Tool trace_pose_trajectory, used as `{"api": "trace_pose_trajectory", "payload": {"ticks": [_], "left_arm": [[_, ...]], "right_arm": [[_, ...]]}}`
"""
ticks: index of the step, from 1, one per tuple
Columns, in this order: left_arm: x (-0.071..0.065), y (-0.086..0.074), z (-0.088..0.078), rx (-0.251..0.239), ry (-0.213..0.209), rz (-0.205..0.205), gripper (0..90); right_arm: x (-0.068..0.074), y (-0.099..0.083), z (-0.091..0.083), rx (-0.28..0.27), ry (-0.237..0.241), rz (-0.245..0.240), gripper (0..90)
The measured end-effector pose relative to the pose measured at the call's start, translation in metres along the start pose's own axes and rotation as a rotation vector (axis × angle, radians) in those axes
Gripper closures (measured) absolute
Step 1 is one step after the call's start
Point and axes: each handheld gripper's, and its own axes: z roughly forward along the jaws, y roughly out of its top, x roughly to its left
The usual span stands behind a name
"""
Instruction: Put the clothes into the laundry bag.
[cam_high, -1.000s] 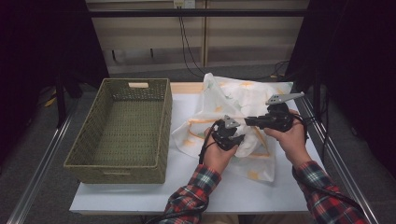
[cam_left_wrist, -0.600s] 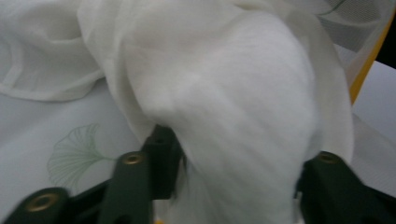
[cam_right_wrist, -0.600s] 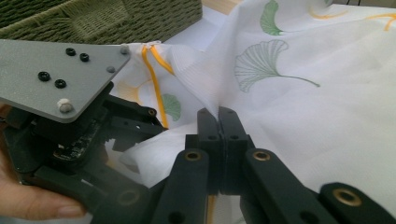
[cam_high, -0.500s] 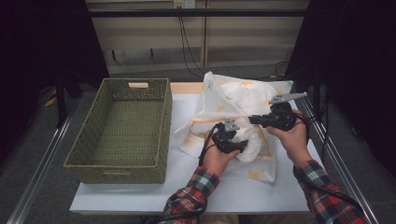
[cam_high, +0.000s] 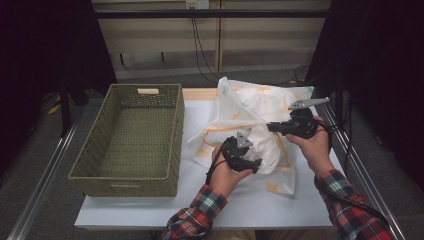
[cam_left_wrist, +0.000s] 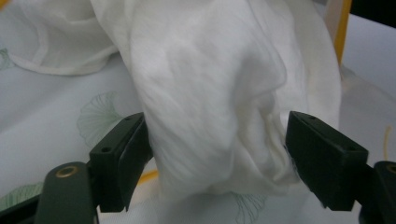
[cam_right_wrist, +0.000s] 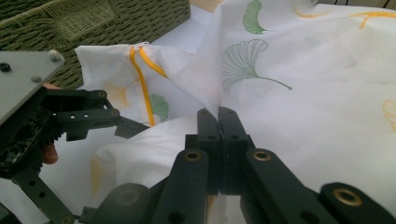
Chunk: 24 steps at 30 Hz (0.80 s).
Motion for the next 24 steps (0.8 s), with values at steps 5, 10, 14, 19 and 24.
{"api": "trace_pose_trajectory", "payload": {"ticks": [5, 10, 14, 19, 24], "left_arm": [[-0.003, -0.007, 0.007, 0.060, -0.045, 0.022, 40.3], [-0.006, -0.010, 0.023, 0.065, -0.066, 0.055, 70.1], [-0.006, -0.005, 0.029, 0.030, -0.039, 0.029, 79.7], [-0.001, 0.008, 0.027, -0.016, -0.006, 0.020, 82.1], [0.005, 0.018, 0.029, -0.078, 0.007, 0.002, 82.2]], "right_arm": [[0.003, 0.002, -0.001, -0.001, 0.008, -0.010, 89.3], [0.006, 0.003, -0.005, -0.003, 0.016, -0.017, 89.4], [0.009, 0.003, -0.007, -0.011, 0.031, -0.014, 89.4], [0.011, 0.004, -0.009, -0.014, 0.042, -0.031, 89.4], [0.011, 0.004, -0.010, -0.015, 0.042, -0.037, 89.4]]}}
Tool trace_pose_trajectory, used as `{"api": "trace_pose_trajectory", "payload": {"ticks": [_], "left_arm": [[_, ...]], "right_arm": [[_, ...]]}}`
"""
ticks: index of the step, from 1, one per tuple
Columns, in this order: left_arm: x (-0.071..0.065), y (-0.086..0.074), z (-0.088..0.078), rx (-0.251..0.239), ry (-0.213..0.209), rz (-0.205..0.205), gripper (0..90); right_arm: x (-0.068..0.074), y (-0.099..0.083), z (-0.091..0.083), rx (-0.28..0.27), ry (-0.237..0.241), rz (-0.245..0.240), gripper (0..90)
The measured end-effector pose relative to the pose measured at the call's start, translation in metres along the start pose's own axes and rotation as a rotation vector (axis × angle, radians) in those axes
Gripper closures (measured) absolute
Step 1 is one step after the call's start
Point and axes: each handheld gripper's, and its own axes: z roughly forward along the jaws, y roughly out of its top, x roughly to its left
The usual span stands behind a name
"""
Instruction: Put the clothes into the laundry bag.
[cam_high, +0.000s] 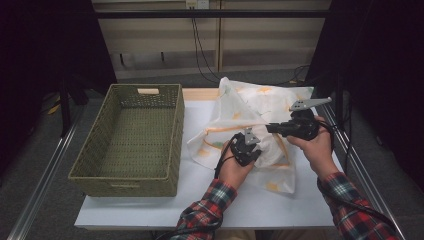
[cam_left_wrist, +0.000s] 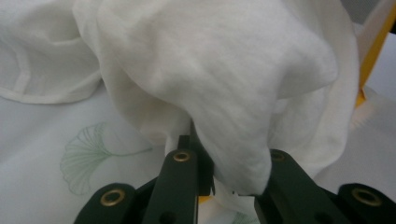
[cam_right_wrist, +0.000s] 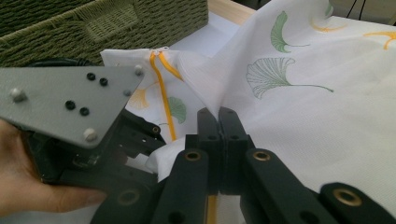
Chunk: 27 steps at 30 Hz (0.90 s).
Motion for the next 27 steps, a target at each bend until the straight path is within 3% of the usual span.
{"api": "trace_pose_trajectory", "payload": {"ticks": [2, 7, 10, 14, 21, 27], "left_arm": [[0.003, 0.003, 0.001, -0.018, 0.029, 0.001, 82.1], [0.011, 0.004, 0.005, -0.073, 0.072, -0.044, 81.5], [0.014, 0.002, 0.008, -0.073, 0.068, -0.058, 80.7], [0.015, -0.003, 0.008, -0.048, 0.047, -0.065, 79.9], [0.016, -0.005, 0.007, -0.035, 0.033, -0.056, 78.3], [0.016, -0.007, 0.007, -0.024, 0.023, -0.064, 77.3]], "right_arm": [[0.000, 0.000, 0.000, -0.002, 0.003, 0.005, 89.4], [-0.001, -0.002, 0.002, 0.000, 0.004, 0.012, 89.4], [-0.004, -0.004, 0.002, -0.002, 0.004, 0.022, 89.4], [-0.013, -0.007, 0.004, -0.011, -0.046, 0.050, 89.2], [-0.033, -0.011, 0.011, 0.021, -0.166, 0.069, 87.9], [-0.029, -0.014, 0.021, 0.030, -0.153, 0.074, 64.8]]}}
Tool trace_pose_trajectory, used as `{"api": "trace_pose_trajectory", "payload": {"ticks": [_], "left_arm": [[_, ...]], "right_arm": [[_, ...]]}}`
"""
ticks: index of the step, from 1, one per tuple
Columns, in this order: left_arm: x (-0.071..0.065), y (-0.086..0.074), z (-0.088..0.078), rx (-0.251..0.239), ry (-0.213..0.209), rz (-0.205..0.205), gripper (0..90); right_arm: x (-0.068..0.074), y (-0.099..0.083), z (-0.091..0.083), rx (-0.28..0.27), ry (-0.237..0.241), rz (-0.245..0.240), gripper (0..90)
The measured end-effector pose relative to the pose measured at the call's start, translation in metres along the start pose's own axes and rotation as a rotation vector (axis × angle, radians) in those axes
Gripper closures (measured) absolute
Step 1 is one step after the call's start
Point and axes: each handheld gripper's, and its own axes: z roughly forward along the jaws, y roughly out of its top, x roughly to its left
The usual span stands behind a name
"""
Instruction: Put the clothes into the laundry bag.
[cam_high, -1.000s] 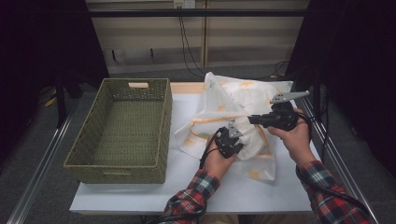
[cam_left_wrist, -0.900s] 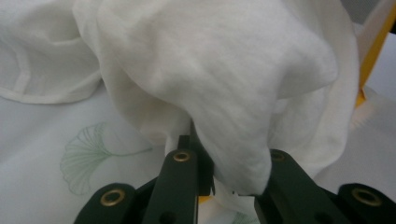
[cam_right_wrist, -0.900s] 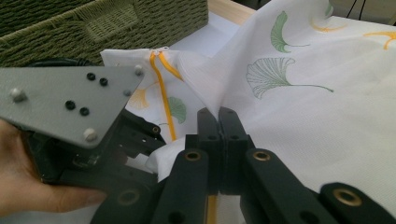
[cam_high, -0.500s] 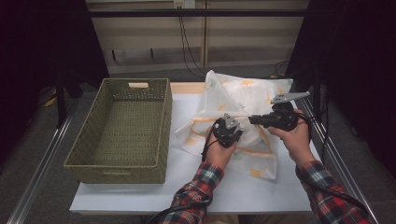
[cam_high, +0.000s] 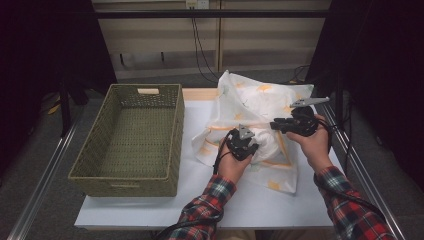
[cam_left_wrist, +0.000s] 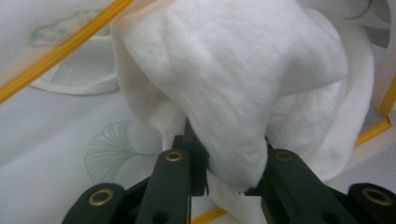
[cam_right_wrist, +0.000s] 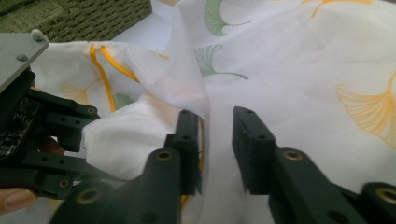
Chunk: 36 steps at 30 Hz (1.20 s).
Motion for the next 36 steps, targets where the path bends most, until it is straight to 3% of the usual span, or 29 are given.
{"api": "trace_pose_trajectory", "payload": {"ticks": [2, 7, 11, 14, 23, 26, 30, 34, 36], "left_arm": [[0.000, -0.001, 0.000, -0.001, -0.004, -0.006, 77.0], [0.000, -0.001, -0.003, 0.001, -0.006, -0.007, 75.9], [-0.001, -0.001, -0.004, -0.002, -0.003, -0.014, 75.5], [0.000, -0.002, -0.004, 0.000, 0.000, -0.011, 75.6], [0.001, -0.004, -0.004, -0.004, -0.004, -0.021, 75.7], [0.002, -0.005, -0.004, -0.011, -0.017, -0.017, 75.7], [0.002, -0.007, -0.004, -0.010, -0.011, -0.029, 75.4], [0.002, -0.008, -0.004, -0.012, -0.018, -0.033, 74.6], [0.002, -0.008, -0.004, -0.010, -0.017, -0.031, 74.5]], "right_arm": [[0.003, -0.001, 0.004, 0.004, -0.008, -0.002, 54.0], [0.010, -0.005, 0.011, 0.017, -0.010, -0.042, 43.1], [0.014, -0.005, 0.013, 0.048, -0.026, -0.087, 39.8], [0.015, -0.006, 0.014, 0.074, -0.054, -0.114, 42.9], [-0.001, -0.009, 0.014, 0.072, -0.142, -0.073, 44.1], [-0.004, -0.010, 0.015, 0.069, -0.135, -0.041, 42.2], [-0.003, -0.011, 0.017, 0.065, -0.127, -0.044, 34.3], [-0.004, -0.014, 0.021, 0.077, -0.141, -0.054, 34.4], [-0.008, -0.014, 0.023, 0.078, -0.158, -0.037, 32.6]]}}
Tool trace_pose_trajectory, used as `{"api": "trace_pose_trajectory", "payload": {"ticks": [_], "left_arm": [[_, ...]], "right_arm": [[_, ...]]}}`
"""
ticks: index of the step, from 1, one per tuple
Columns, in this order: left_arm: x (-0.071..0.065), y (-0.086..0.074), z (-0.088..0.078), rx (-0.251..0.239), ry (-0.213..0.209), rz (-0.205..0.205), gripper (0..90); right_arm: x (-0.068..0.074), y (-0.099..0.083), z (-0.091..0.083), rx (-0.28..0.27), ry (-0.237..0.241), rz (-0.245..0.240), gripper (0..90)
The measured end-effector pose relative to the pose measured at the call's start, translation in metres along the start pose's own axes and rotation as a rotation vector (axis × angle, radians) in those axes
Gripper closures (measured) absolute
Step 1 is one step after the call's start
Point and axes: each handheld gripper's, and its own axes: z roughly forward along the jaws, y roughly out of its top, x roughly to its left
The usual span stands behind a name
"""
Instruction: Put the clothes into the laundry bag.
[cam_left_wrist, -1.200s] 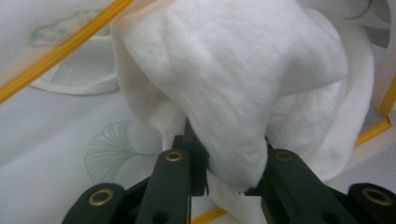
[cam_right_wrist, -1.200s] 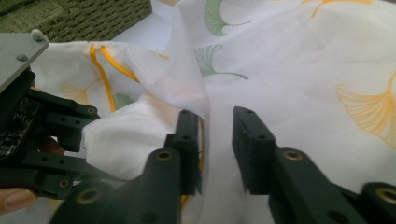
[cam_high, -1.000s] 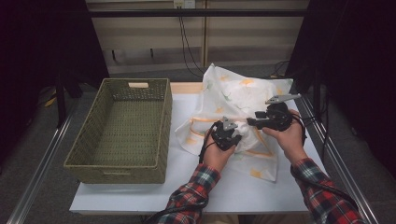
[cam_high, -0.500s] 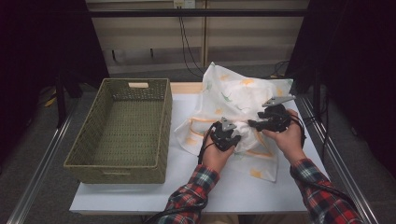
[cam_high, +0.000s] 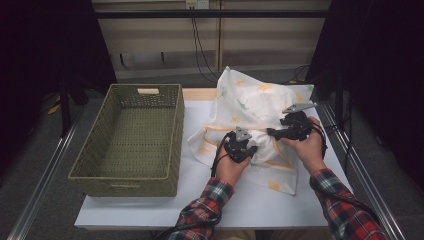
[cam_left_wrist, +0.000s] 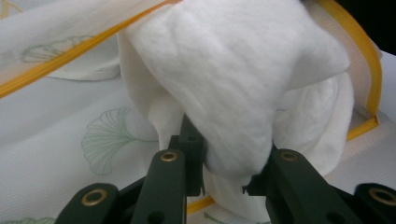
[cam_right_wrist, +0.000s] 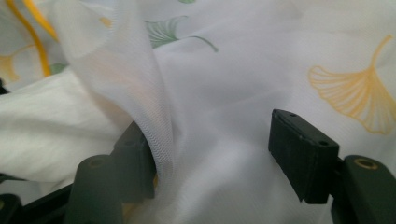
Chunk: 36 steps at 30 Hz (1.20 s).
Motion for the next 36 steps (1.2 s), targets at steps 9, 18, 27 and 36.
{"api": "trace_pose_trajectory", "payload": {"ticks": [9, 18, 27, 36], "left_arm": [[0.002, -0.002, 0.001, 0.002, -0.001, -0.012, 74.7], [0.004, -0.003, 0.001, -0.001, -0.002, -0.008, 74.7], [0.006, -0.004, 0.001, 0.004, 0.012, -0.008, 75.7], [0.006, -0.005, 0.002, 0.013, 0.015, -0.010, 74.3]], "right_arm": [[-0.005, -0.001, 0.014, 0.018, 0.018, 0.005, 38.6], [-0.011, -0.004, 0.016, 0.021, 0.083, 0.013, 77.4], [-0.016, 0.006, 0.001, -0.002, 0.115, 0.038, 86.8], [-0.021, 0.015, -0.018, -0.041, 0.133, 0.080, 88.6]]}}
